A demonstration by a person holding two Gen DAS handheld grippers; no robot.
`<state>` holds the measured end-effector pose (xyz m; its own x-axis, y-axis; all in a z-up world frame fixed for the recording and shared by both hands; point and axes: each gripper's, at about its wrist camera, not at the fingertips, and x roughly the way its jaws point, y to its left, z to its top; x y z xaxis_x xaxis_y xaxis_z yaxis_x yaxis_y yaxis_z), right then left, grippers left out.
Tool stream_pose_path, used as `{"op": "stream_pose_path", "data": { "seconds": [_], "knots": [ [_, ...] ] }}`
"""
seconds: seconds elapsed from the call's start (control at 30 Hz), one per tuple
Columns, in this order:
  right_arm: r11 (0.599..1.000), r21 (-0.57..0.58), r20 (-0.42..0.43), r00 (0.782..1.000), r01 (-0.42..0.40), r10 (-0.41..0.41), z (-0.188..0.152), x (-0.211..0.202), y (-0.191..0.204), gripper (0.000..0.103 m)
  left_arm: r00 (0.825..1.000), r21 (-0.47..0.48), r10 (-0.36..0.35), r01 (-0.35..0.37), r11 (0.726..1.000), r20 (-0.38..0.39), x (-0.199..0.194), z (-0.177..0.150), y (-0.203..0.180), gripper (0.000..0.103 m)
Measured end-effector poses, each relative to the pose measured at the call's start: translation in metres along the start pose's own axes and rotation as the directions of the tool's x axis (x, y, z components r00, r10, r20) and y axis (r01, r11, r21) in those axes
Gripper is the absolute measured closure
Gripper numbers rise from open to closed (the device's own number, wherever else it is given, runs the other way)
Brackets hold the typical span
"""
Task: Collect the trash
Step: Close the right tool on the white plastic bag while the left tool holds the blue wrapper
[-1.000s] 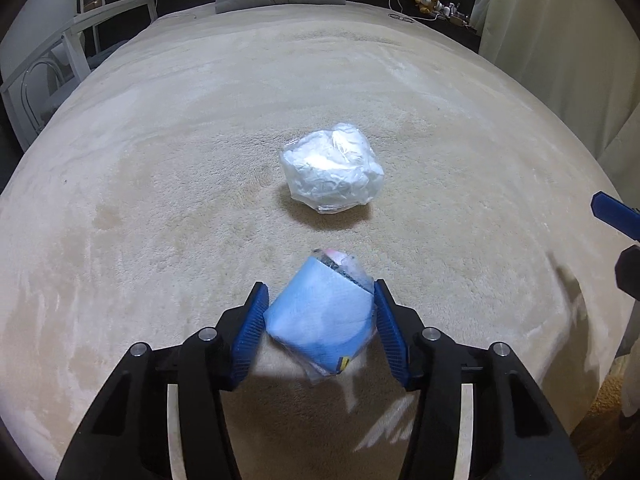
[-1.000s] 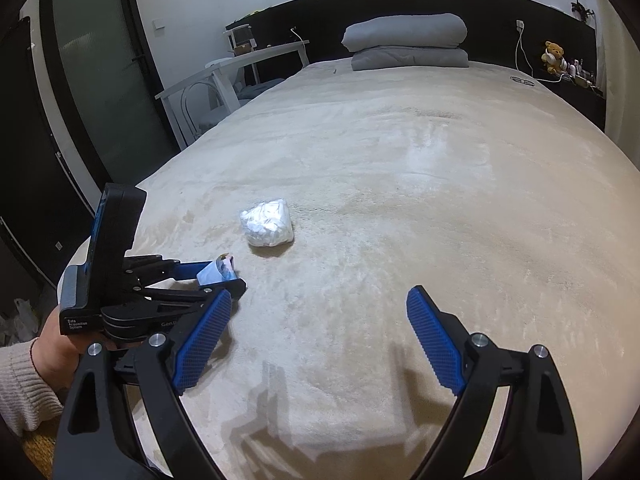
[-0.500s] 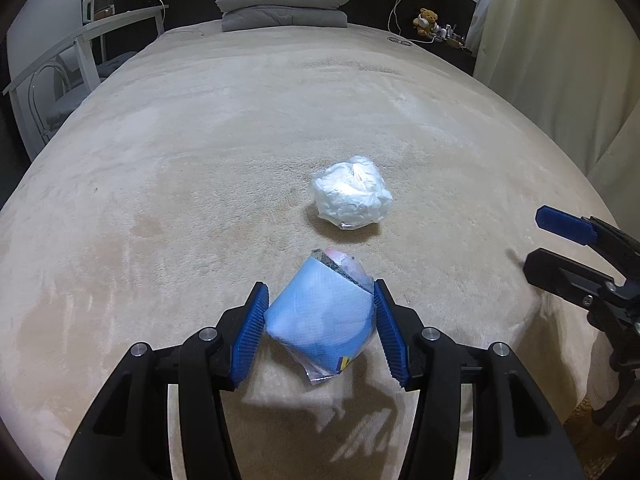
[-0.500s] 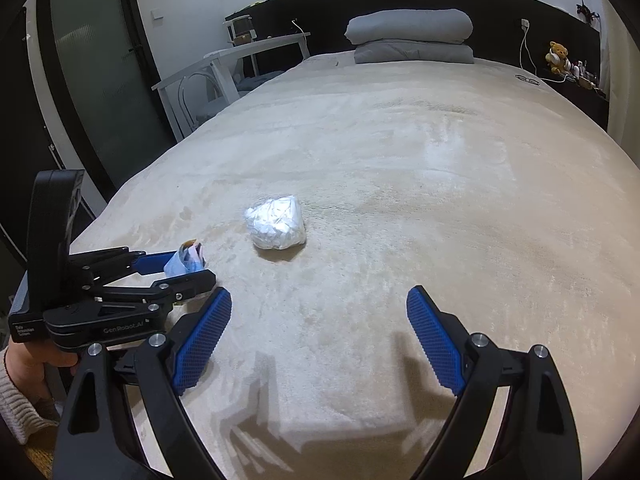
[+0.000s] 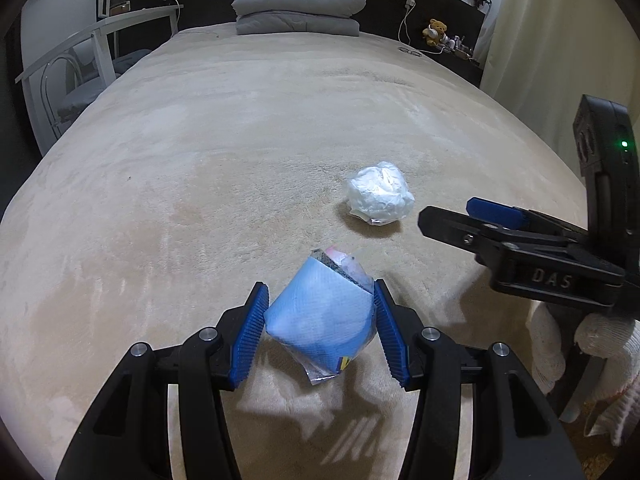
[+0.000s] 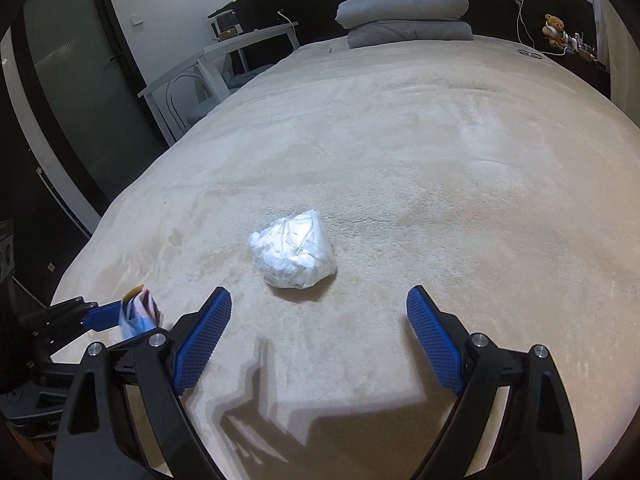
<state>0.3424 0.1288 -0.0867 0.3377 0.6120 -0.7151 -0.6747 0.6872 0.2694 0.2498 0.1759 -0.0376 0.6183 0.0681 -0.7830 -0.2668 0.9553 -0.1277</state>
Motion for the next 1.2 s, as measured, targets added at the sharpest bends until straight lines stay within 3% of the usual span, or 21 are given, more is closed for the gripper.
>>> {"op": "stream_pose_path", "data": {
  "seconds": [0.4,0.53,0.57,0.6,0.77,1.2],
  "knots": [
    [1.000,-0.020,0.000,1.000,0.005,-0.005,0.014,0.038,0.020,0.017,1.000,-0.034,-0.002,0.002,0.999,-0.004,-0.005,-0.003,0.021,0.052],
    [0.999,-0.032,0.001,0.999,0.042,-0.042,0.019,0.049,0.023,0.025,1.000,-0.039,-0.003,0.003,0.999,-0.012,-0.005,-0.004,0.026,0.052],
    [0.998,-0.034,0.001,0.999,0.048,-0.048,0.020,0.051,0.024,0.040,1.000,-0.038,-0.005,0.004,0.999,-0.015,-0.005,-0.004,0.026,0.052],
    [0.997,-0.043,-0.007,0.998,0.057,-0.057,0.020,0.054,0.025,0.048,1.000,-0.036,-0.006,0.005,0.999,-0.016,-0.004,-0.004,0.027,0.052],
    [0.996,-0.066,-0.001,0.998,0.068,-0.068,0.019,0.051,0.028,0.048,1.000,-0.026,-0.012,0.012,1.000,-0.019,-0.005,-0.006,0.025,0.052],
    [1.000,0.013,0.004,1.000,0.021,-0.021,0.012,0.021,0.014,0.048,1.000,-0.048,-0.021,0.021,0.999,-0.003,-0.008,-0.007,0.028,0.052]
  ]
}}
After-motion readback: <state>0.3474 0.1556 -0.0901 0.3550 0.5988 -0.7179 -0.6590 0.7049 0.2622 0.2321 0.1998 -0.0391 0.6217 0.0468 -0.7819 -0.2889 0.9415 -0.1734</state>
